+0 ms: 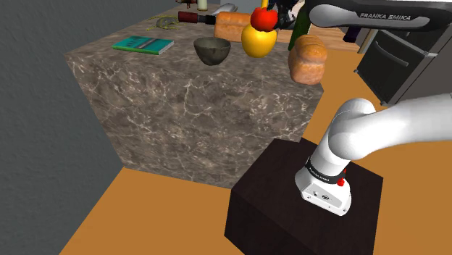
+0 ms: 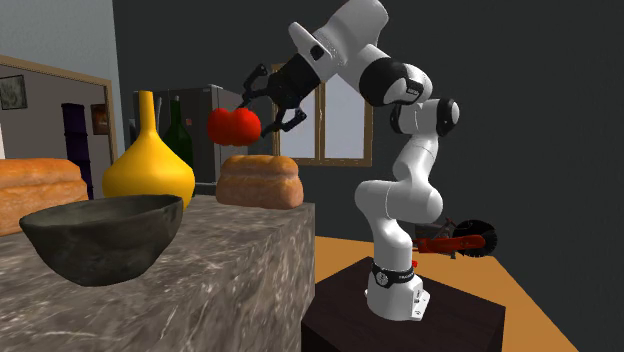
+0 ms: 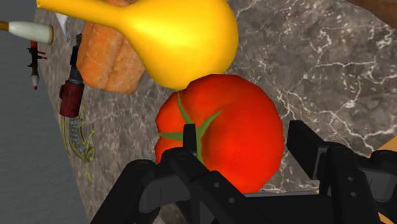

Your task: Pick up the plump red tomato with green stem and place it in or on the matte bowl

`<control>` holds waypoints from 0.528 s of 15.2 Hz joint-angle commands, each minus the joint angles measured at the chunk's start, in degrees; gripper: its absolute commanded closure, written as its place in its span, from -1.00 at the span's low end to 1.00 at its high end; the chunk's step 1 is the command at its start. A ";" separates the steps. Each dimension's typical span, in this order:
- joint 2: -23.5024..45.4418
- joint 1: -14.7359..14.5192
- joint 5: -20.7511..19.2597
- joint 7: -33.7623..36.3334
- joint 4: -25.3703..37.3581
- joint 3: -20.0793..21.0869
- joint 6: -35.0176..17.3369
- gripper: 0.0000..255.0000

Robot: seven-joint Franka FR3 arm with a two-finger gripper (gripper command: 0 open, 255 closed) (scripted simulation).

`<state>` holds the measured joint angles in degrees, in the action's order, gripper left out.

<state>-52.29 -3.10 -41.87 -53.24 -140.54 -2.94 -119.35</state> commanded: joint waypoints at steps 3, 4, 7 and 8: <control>9.78 0.21 -0.32 3.62 5.82 1.68 -2.53 1.00; 12.13 0.27 -0.40 4.33 7.48 2.07 -2.90 1.00; 19.08 0.52 -0.60 6.20 12.83 3.30 -3.64 1.00; 21.37 0.58 -0.69 6.75 14.74 3.70 -3.74 1.00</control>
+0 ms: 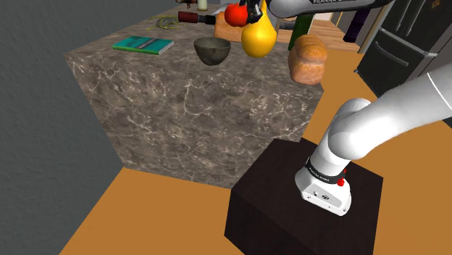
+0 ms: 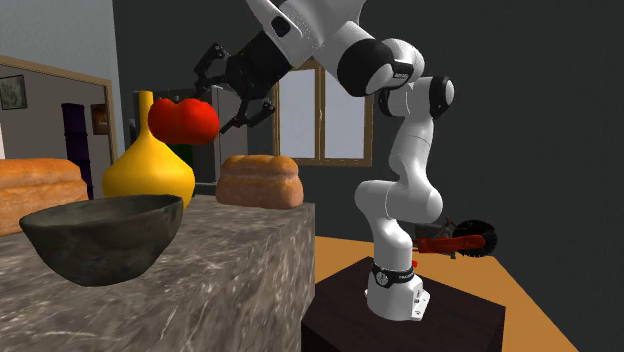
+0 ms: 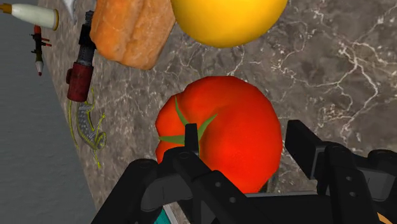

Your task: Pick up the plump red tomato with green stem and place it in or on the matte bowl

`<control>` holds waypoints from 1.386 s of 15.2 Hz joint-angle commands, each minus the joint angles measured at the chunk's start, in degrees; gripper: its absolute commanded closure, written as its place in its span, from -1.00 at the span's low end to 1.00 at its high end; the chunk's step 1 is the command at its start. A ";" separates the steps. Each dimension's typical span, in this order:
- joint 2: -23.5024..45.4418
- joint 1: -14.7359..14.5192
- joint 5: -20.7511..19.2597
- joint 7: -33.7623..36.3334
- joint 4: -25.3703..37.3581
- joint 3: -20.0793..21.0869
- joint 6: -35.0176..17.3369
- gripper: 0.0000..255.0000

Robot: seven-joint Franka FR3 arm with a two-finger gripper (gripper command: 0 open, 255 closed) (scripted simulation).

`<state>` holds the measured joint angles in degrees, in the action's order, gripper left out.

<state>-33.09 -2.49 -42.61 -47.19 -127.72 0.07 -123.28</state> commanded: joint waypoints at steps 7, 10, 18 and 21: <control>18.09 0.18 -0.67 3.40 17.08 3.37 1.25 1.00; 20.22 0.23 -1.37 4.63 17.98 3.65 0.55 1.00; 20.06 0.73 -3.92 8.91 12.33 3.59 -3.72 1.00; 20.19 0.96 -5.02 10.62 10.42 3.59 -5.26 1.00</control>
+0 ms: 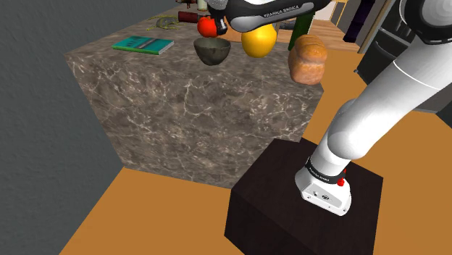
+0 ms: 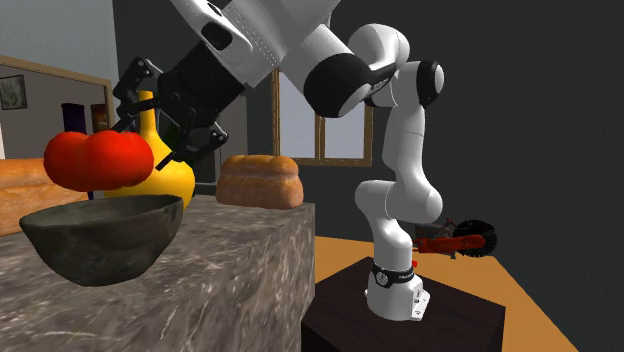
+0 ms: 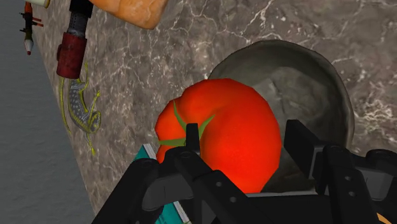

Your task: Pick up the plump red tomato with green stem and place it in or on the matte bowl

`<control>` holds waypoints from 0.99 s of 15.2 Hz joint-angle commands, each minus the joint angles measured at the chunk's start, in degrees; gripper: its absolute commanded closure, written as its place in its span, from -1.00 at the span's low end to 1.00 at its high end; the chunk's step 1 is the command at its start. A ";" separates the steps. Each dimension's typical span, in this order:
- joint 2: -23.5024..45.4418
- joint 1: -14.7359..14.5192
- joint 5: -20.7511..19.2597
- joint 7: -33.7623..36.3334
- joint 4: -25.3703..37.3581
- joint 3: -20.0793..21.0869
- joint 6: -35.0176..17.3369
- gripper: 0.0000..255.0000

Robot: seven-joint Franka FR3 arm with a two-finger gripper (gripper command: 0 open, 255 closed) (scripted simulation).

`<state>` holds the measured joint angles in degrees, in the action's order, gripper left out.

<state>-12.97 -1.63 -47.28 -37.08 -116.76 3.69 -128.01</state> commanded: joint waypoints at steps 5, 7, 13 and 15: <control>0.32 0.34 -1.60 2.36 -2.42 -0.01 -2.10 1.00; 0.33 0.34 -1.60 2.37 -2.41 -0.01 -2.10 1.00; 0.32 0.34 -1.60 2.37 -2.42 -0.01 -2.10 -1.00; 0.32 0.34 -1.60 2.37 -2.42 -0.01 -2.10 -1.00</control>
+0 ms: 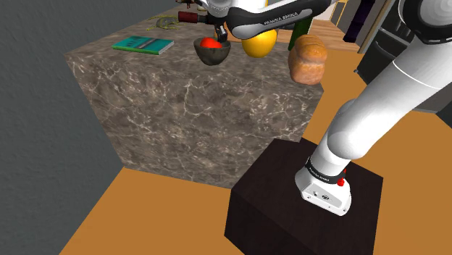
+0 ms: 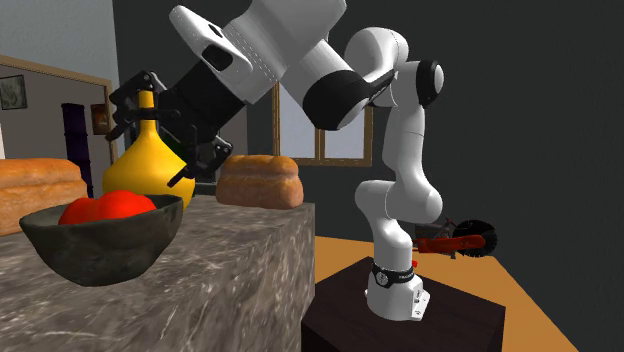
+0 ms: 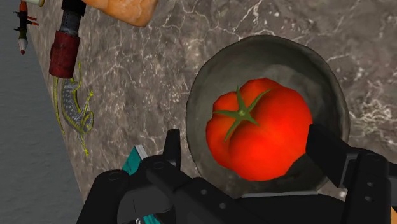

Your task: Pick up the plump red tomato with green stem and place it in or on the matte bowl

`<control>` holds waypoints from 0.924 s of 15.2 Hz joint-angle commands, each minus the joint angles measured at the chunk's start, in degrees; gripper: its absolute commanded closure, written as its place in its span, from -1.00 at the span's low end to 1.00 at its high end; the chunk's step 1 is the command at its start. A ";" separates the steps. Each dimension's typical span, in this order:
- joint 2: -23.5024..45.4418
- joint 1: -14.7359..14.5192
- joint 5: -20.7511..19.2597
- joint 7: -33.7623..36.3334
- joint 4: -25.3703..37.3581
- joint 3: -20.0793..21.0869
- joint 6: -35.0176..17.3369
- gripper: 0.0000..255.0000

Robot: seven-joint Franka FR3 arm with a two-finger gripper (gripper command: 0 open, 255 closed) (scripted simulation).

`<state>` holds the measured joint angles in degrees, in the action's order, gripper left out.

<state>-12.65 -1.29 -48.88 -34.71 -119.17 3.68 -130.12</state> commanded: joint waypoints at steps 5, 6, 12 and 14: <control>-3.43 -1.49 2.10 -1.12 0.23 1.64 4.50 -1.00; -4.24 -1.88 2.62 -1.39 0.41 2.09 5.72 -1.00; -4.24 -1.88 2.62 -1.39 0.41 2.09 5.72 -1.00; -4.24 -1.88 2.62 -1.39 0.41 2.09 5.72 -1.00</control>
